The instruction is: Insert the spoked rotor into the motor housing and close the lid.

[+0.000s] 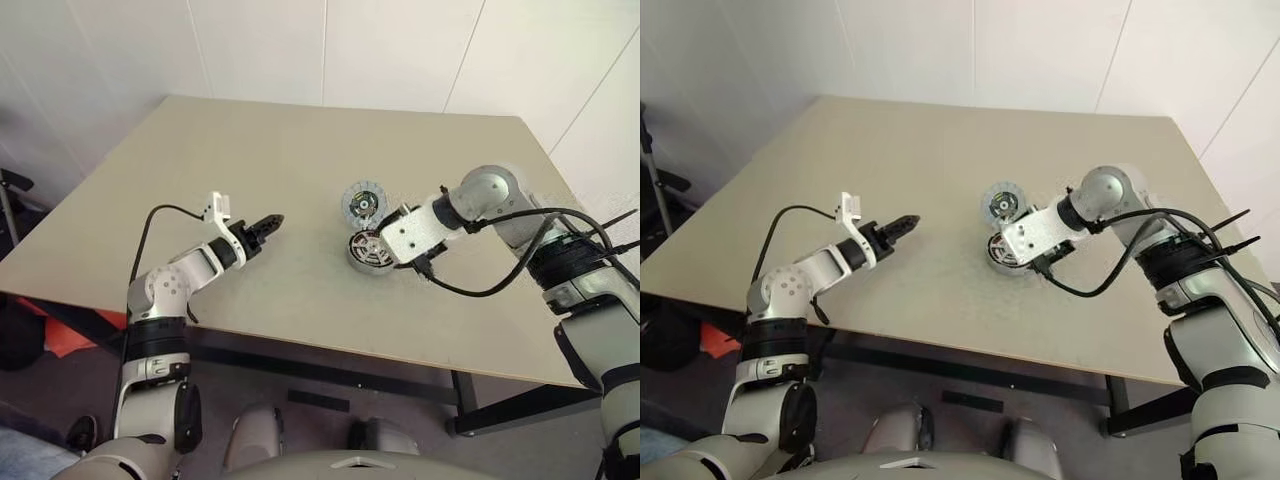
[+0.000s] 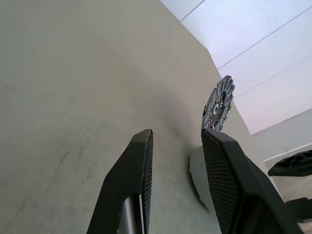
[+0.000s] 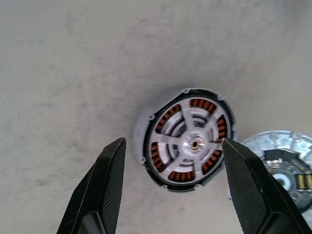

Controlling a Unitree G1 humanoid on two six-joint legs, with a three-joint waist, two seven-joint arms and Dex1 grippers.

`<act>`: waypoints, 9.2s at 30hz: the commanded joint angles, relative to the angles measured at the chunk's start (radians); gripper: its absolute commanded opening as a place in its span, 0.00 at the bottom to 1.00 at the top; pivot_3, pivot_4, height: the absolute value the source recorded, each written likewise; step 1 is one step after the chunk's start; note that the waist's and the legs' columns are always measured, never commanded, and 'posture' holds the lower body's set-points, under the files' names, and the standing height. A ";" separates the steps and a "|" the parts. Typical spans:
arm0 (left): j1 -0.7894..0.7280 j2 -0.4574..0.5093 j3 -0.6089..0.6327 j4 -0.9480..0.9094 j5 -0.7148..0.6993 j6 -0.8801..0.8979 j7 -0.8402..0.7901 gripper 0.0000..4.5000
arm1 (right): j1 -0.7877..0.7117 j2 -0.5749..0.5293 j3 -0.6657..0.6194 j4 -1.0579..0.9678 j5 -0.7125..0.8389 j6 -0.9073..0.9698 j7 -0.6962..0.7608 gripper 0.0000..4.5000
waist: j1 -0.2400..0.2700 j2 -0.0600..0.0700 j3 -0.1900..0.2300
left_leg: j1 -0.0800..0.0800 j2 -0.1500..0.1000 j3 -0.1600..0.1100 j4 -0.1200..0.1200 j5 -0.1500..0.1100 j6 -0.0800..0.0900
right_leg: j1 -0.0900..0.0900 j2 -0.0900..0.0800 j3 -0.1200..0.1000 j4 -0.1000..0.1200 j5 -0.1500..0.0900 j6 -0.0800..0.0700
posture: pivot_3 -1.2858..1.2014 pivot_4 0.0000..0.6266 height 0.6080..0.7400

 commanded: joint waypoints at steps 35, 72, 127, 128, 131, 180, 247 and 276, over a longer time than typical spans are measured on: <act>0.035 -0.007 0.004 -0.071 -0.016 -0.043 0.051 0.37 | -0.046 0.179 0.000 0.273 -0.145 -0.047 -0.112 0.01 | -0.028 -0.001 0.000 | 0.001 0.001 0.000 0.004 -0.001 0.001 | 0.001 0.000 0.000 0.003 0.001 -0.001 | 0.52 0.00 1.00; 0.222 -0.089 0.005 -0.232 -0.053 -0.068 0.140 0.37 | -0.258 0.885 -1.098 -0.113 0.024 2.061 -1.245 0.01 | -0.020 -0.002 0.001 | 0.001 0.000 -0.001 -0.011 0.012 -0.021 | -0.009 0.002 0.002 0.007 -0.002 0.005 | 0.52 0.00 1.00; -0.031 0.138 -0.209 -0.049 0.100 -0.190 -0.119 0.37 | 0.173 -0.025 -0.402 -0.075 0.069 0.776 -0.746 0.01 | 0.001 -0.004 0.002 | 0.004 0.000 -0.001 -0.004 0.004 -0.007 | 0.002 0.003 0.002 0.001 0.003 0.000 | 0.52 0.00 1.00; -0.045 0.137 -0.225 -0.037 0.114 -0.205 -0.134 0.37 | 0.200 -0.011 -0.411 -0.087 0.078 0.795 -0.754 0.01 | 0.001 -0.004 0.002 | 0.004 0.000 -0.001 -0.004 0.004 -0.007 | 0.001 0.003 0.002 0.001 0.003 0.000 | 0.52 0.00 1.00; -0.082 0.119 -0.261 -0.001 0.155 -0.247 -0.163 0.37 | 0.266 0.047 -0.430 -0.094 0.097 0.822 -0.785 0.01 | 0.000 -0.004 0.002 | 0.004 0.000 -0.001 -0.003 0.004 -0.007 | 0.001 0.002 0.002 0.002 0.003 0.000 | 0.52 0.00 1.00; -0.128 0.050 -0.179 0.110 0.241 -0.398 -0.107 0.37 | 0.311 0.475 -0.457 -0.160 0.331 0.820 -0.808 0.14 | 0.005 -0.004 0.001 | 0.008 0.000 -0.001 -0.004 0.007 -0.012 | 0.005 0.002 0.002 0.005 0.003 -0.001 | 0.52 0.00 1.00; 0.054 0.163 -0.218 -0.009 0.245 -0.296 -0.195 0.37 | 0.252 0.535 -0.396 0.024 0.252 0.763 -0.792 0.99 | -0.025 -0.004 0.001 | 0.012 0.000 -0.001 -0.006 0.006 -0.010 | 0.007 0.002 0.002 0.001 0.003 -0.001 | 0.52 0.00 1.00; 0.064 0.151 -0.230 -0.031 0.248 -0.278 -0.185 0.37 | 0.184 0.565 -0.432 0.083 0.254 0.770 -0.874 0.70 | -0.025 -0.004 0.001 | 0.008 0.000 -0.001 -0.008 0.006 -0.010 | 0.003 0.002 0.002 0.001 0.003 -0.001 | 0.52 0.00 1.00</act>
